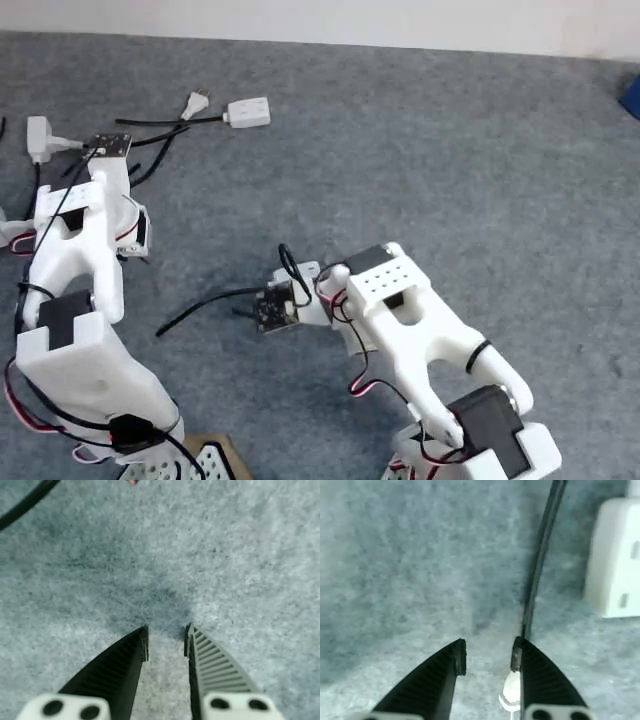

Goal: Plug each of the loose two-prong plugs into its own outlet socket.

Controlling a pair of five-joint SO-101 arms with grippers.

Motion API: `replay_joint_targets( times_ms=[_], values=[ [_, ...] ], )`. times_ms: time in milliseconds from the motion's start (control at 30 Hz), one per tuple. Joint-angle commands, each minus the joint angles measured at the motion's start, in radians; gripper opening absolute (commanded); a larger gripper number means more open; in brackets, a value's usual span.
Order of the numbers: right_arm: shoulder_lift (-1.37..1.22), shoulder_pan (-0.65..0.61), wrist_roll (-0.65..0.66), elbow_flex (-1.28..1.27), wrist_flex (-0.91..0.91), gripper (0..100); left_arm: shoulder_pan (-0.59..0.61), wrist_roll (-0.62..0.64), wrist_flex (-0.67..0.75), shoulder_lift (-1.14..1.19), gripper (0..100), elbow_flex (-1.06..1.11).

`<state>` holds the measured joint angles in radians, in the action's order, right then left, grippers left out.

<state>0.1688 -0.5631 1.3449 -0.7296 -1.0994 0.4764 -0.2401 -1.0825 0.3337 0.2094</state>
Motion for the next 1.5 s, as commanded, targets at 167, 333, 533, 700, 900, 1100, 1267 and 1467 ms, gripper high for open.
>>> replay_joint_targets(
  times_ms=[167,333,533,700,900,1100,1267,1467],
  values=[
    [-0.001,0.048,-0.012,0.058,0.019,15.9,0.021,-0.005,0.032,-0.03,13,0.001],
    [0.008,0.096,-0.012,0.07,0.016,15.9,0.021,-0.005,0.031,-0.03,13,0.001],
    [0.01,0.119,-0.017,0.125,-0.016,15.9,0.018,-0.005,0.034,-0.03,13,0.001],
    [-0.001,0.104,-0.011,0.16,-0.028,15.9,0.016,-0.005,0.034,-0.028,13,-0.001],
    [-0.002,0.105,-0.009,0.079,0.058,15.9,0.019,-0.005,0.032,-0.028,13,0.001],
    [-0.002,0.107,-0.009,0.01,0.119,15.9,0.021,-0.006,0.028,-0.03,13,0.001],
    [-0.002,0.122,-0.009,0.004,0.12,15.9,0.021,-0.006,0.028,-0.03,13,0.001],
    [-0.082,0.162,-0.009,-0.007,0.216,15.9,0.021,-0.006,0.028,-0.03,13,0.001]
  ],
)
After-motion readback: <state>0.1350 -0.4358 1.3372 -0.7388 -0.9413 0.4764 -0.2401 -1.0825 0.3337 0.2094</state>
